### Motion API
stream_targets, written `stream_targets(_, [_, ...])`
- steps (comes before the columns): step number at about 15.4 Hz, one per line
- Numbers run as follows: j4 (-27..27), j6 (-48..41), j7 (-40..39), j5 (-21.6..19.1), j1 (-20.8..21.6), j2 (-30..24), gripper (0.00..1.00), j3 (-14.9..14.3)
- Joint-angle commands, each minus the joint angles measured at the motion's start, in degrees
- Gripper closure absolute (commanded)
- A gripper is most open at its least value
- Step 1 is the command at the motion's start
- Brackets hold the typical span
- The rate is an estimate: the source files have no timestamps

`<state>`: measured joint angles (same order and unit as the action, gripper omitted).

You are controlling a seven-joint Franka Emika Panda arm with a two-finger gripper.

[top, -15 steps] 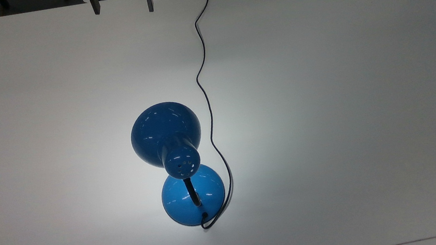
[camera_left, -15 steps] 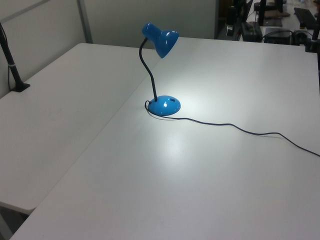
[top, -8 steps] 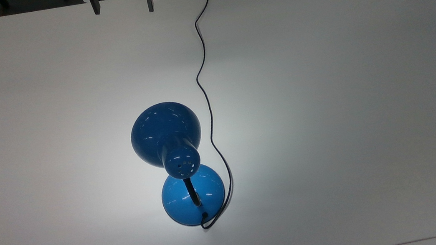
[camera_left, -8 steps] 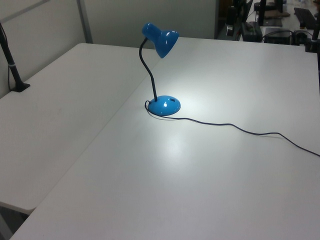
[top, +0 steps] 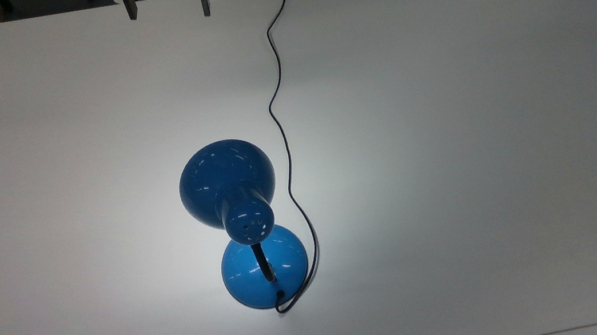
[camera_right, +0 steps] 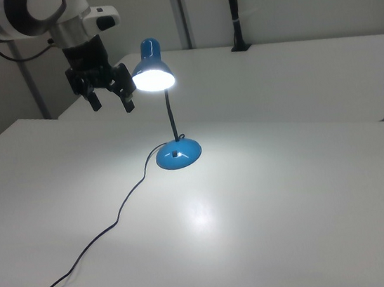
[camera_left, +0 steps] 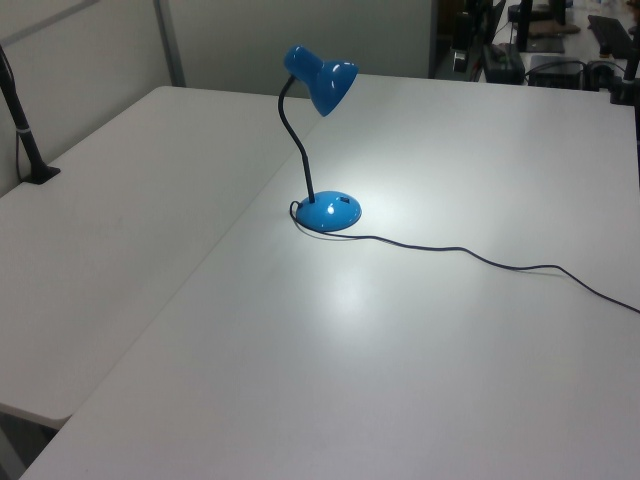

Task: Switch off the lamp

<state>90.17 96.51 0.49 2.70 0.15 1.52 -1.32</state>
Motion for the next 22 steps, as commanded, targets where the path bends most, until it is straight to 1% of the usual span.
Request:
stream_targets(1, [-0.4, -1.9, 1.2, 0.2, 0.2, -0.1, 0.0, 0.3])
stream_targets(8, [-0.3, -1.9, 0.3, 0.1, 0.2, 0.0, 0.0, 0.3])
stream_targets(10, [-0.3, -1.8, -3.1, 0.2, 0.1, 0.3, 0.0, 0.3])
stream_targets(11, [-0.3, -1.8, -5.7, 0.1, 0.1, 0.5, 0.06, 0.3])
stream_targets(12, [-0.3, -1.8, -7.1, 0.1, -0.1, 0.5, 0.16, 0.3])
stream_targets(14, [-0.3, -1.6, -7.5, 0.3, 0.1, 1.4, 0.55, 0.3])
stream_targets(15, [-0.4, -1.5, -7.6, 0.3, 0.1, 2.0, 0.69, 0.3])
stream_targets(16, [-0.3, -1.1, -8.5, 0.3, 0.1, 2.3, 0.85, 0.4])
stream_targets(17, [-0.3, -0.7, -10.8, 0.3, 0.2, 2.6, 1.0, 0.4])
stream_targets(20, [0.2, 3.0, -20.8, 0.1, 0.1, 4.9, 1.0, 0.9])
stream_targets(22, [0.9, 6.0, -24.5, 0.1, 0.4, 6.4, 1.0, 0.9])
